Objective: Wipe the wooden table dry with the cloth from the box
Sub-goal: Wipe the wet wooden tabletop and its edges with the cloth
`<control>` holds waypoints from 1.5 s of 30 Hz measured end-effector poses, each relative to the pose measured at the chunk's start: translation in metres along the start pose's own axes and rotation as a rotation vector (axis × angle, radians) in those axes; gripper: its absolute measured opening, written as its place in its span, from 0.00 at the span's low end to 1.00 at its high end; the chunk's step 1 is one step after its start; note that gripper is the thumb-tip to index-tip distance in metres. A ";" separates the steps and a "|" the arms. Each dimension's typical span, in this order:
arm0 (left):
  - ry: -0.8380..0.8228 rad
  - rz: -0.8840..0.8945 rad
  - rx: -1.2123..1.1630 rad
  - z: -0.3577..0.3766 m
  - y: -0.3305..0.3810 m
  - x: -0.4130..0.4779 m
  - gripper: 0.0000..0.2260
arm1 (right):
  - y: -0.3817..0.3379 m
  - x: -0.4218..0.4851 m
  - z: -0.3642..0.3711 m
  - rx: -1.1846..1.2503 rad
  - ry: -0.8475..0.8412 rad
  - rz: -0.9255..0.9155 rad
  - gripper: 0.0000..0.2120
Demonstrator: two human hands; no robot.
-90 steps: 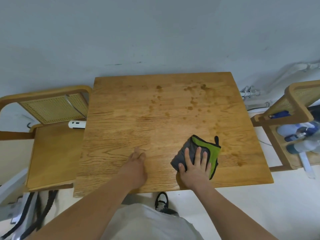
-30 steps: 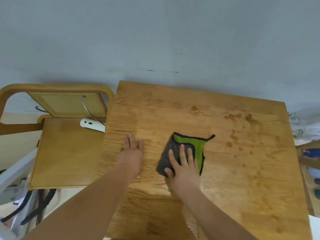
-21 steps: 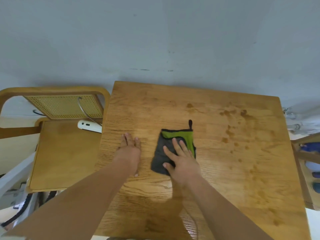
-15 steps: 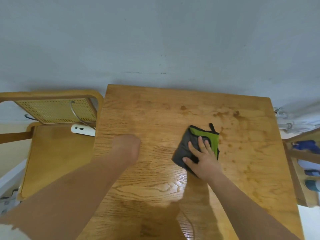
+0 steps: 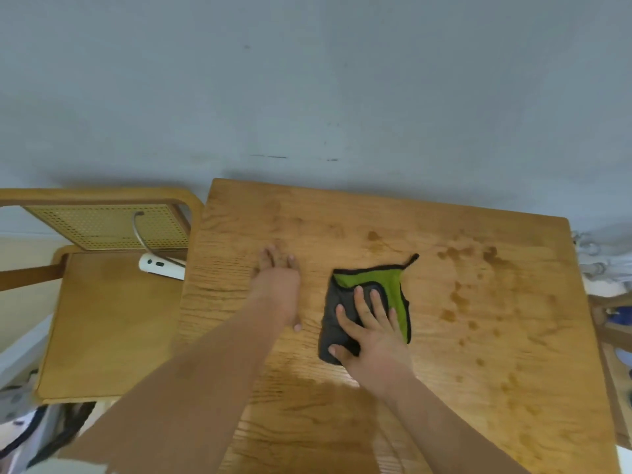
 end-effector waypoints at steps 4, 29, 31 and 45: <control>0.050 0.010 -0.057 0.013 -0.004 0.012 0.63 | -0.026 0.070 -0.026 -0.092 -0.084 -0.164 0.32; 0.024 -0.006 -0.027 0.000 -0.003 0.004 0.67 | 0.007 0.039 -0.001 -0.111 0.086 -0.003 0.30; 0.031 0.008 -0.079 0.003 -0.009 0.004 0.67 | 0.001 0.045 -0.003 -0.159 0.071 -0.104 0.30; 0.043 0.005 -0.065 0.004 -0.009 0.001 0.66 | 0.129 0.083 -0.101 -0.058 0.104 0.183 0.35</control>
Point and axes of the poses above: each hand's wrist, its own x-axis towards the middle knuckle, its own z-axis out of the palm, y = z × x, the point moved 4 cm from there along x, towards the middle knuckle, and after that the axes turned 10 degrees about -z, right-handed, at the moved point
